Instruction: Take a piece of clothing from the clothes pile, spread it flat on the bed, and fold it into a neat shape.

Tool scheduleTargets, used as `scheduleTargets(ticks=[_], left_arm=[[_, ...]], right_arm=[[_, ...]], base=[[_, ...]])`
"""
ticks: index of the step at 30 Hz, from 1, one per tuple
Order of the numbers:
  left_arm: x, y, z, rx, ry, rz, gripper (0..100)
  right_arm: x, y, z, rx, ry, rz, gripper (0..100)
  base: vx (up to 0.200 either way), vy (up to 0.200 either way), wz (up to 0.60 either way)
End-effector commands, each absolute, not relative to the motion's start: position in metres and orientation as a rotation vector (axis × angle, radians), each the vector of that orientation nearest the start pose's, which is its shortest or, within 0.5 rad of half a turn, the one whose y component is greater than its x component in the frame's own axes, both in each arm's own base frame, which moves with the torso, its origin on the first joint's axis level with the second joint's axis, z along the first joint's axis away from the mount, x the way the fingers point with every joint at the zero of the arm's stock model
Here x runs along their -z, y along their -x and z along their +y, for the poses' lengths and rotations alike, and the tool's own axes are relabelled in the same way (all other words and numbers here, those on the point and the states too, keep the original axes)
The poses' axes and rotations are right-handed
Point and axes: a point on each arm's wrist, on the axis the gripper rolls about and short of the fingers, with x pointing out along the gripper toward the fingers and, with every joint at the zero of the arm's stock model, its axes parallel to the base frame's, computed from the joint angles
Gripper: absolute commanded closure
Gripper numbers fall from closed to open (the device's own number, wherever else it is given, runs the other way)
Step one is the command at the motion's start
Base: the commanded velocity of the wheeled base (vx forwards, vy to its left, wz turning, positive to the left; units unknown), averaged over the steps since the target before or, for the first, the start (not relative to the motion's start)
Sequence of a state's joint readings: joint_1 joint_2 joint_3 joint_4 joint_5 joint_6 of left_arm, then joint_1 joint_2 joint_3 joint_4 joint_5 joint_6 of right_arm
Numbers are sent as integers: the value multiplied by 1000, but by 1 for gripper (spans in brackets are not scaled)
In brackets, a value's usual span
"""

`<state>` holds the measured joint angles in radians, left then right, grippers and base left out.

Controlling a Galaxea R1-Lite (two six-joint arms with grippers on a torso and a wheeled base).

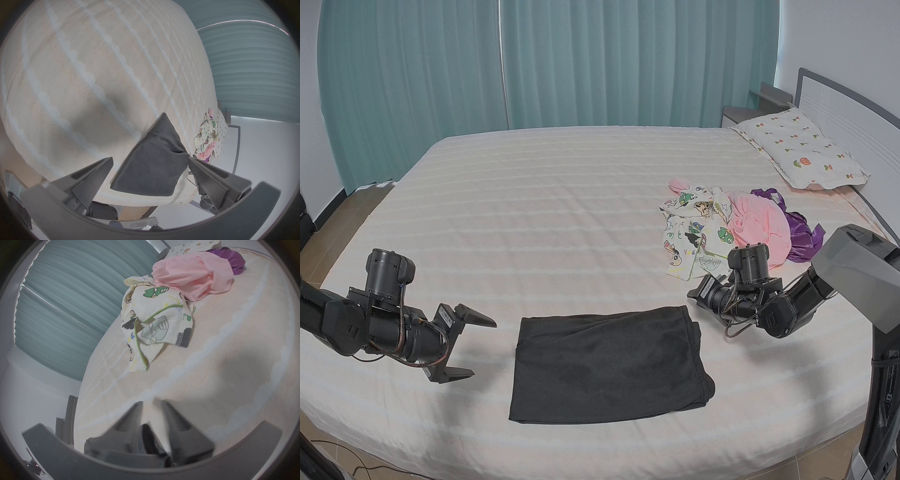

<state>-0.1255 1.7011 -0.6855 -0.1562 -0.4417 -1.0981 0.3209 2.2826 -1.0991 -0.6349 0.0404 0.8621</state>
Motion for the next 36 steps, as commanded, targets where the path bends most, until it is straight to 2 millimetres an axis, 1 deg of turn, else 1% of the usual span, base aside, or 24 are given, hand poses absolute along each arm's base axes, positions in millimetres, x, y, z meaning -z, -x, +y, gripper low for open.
scheduleTargets(ticks=[1, 2, 3, 4, 5, 6, 7, 8, 9, 10, 11, 13, 15, 19, 22, 25, 26, 29, 30, 36], left_arm=[[-112, -258, -42, 5, 1135, 1074, 0], [-112, -258, -42, 5, 1135, 1074, 0], [-112, -258, -42, 5, 1135, 1074, 0], [-112, -258, -42, 3, 1136, 1074, 0], [-112, -258, -42, 2, 1136, 1075, 0], [-112, -258, -42, 4, 1135, 1076, 0], [-112, -258, -42, 2, 1136, 1075, 0], [-111, -258, -42, 0, 1136, 1078, 0], [-111, -258, -42, -1, 1136, 1079, 0], [-111, -258, -42, -1, 1136, 1079, 0], [-110, -259, -42, 0, 1135, 1081, 0], [-110, -259, -42, -1, 1135, 1082, 0], [-110, -259, -42, -1, 1135, 1082, 0], [-110, -259, -42, 0, 1135, 1081, 0], [-110, -259, -42, 0, 1135, 1081, 0], [-110, -259, -42, 0, 1135, 1081, 0], [-110, -259, -42, -1, 1135, 1082, 0], [-110, -259, -42, -1, 1135, 1082, 0], [-110, -259, -42, 0, 1135, 1081, 0], [-110, -259, -42, 0, 1135, 1081, 0]], right_arm=[[-49, -386, 135, -105, -741, 663, 0], [-55, -380, 134, -112, -741, 664, 0], [-55, -380, 134, -112, -741, 664, 0], [-61, -370, 130, -115, -743, 668, 0], [-68, -352, 125, -140, -743, 696, 0], [-72, -340, 123, -168, -741, 718, 0], [-74, -335, 122, -181, -741, 729, 0], [-79, -317, 116, -221, -736, 759, 0], [-82, -305, 111, -251, -729, 778, 0], [-83, -300, 110, -265, -725, 786, 0], [-84, -285, 106, -305, -704, 815, 0], [-80, -268, 102, -342, -679, 859, 0], [-74, -256, 102, -363, -647, 896, 0], [-61, -244, 110, -393, -597, 964, 0], [-55, -242, 118, -408, -580, 995, 0], [-53, -242, 122, -416, -574, 1004, 0], [-45, -243, 126, -412, -560, 1031, 0], [-41, -244, 130, -417, -553, 1037, 0], [-41, -243, 129, -416, -551, 1036, 100], [-42, -236, 121, -406, -537, 1044, 100]], base=[[0, 0, 0], [0, 0, 0], [0, 0, 0], [0, 0, 0], [0, 0, 0], [0, 0, 0], [0, 0, 0], [0, 0, 0], [0, 0, 0], [0, 0, 0], [0, 0, 0], [0, 0, 0], [0, 0, 0], [0, 0, 0], [0, 0, 0], [0, 0, 0], [0, 0, 0], [0, 0, 0], [0, 0, 0], [0, 0, 0]])
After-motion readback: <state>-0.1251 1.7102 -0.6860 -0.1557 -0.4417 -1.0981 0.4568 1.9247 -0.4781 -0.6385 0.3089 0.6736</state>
